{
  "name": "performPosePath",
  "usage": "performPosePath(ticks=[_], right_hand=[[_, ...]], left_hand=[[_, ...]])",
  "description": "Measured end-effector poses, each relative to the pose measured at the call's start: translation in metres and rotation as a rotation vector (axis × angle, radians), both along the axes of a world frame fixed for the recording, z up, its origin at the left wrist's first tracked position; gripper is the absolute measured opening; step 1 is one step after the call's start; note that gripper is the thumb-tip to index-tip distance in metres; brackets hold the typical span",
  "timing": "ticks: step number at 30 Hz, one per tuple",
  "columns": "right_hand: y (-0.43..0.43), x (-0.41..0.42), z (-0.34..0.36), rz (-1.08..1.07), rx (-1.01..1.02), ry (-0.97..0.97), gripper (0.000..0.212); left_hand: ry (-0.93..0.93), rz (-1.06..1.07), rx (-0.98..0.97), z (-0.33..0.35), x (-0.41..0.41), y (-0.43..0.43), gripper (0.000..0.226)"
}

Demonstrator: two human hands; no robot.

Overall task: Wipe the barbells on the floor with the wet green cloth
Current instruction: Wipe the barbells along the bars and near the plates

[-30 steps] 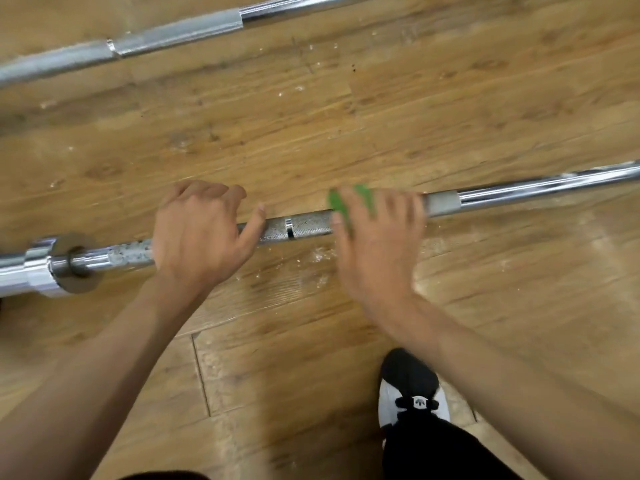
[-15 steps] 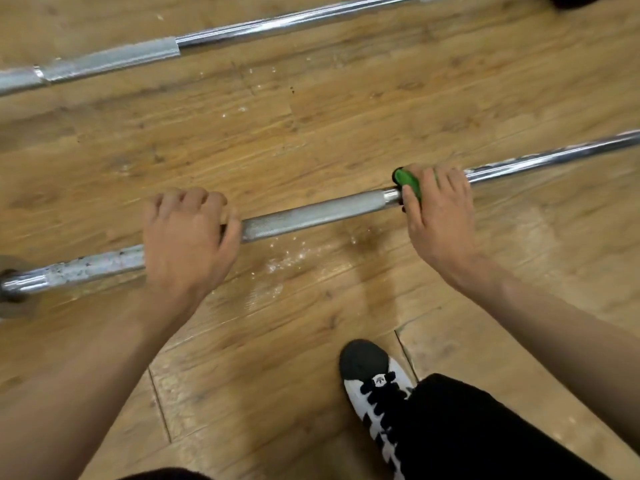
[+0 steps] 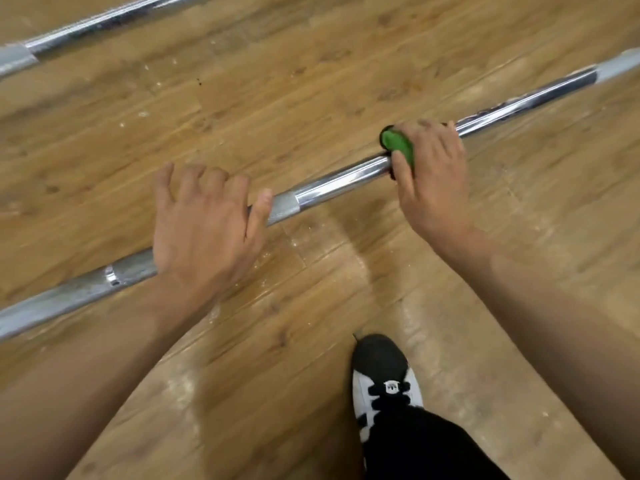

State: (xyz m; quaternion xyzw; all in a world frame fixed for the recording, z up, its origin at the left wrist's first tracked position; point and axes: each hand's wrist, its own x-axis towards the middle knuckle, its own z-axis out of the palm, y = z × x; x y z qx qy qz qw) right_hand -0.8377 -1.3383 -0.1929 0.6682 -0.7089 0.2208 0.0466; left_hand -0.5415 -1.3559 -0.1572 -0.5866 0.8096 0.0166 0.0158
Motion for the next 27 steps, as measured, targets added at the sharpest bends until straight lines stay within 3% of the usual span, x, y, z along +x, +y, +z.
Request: performPosePath(ticks=[3,6,10,14,20,24,27], right_hand=[[-0.009,-0.016,-0.001,-0.082,0.022,-0.052,0.039],[-0.006,0.038,0.001,-0.148,-0.009,-0.095,0.037],[0.018,0.129,-0.004,0.155,-0.032,-0.124,0.038],[0.010,0.093,-0.005,0.416,-0.053,-0.007,0.037],[0.001,-0.050,0.002,0.027,-0.042,-0.047,0.043],[0.000,-0.005,0.004,-0.227,-0.041,-0.076,0.034],[0.022,0.077,-0.002,-0.108,-0.079,-0.119,0.031]], left_hand=[[-0.021,0.004,0.026,-0.001,-0.002,-0.002,0.069],[-0.056,-0.006,0.043,0.000,-0.003,-0.003,0.068],[-0.058,-0.020,0.049,0.001,-0.002,-0.004,0.067],[-0.062,-0.022,0.048,0.000,0.000,0.001,0.065],[-0.040,-0.011,0.038,0.001,-0.003,0.011,0.063],[-0.045,-0.019,0.018,0.002,-0.009,0.020,0.060],[-0.030,-0.015,0.033,0.002,-0.011,0.029,0.058]])
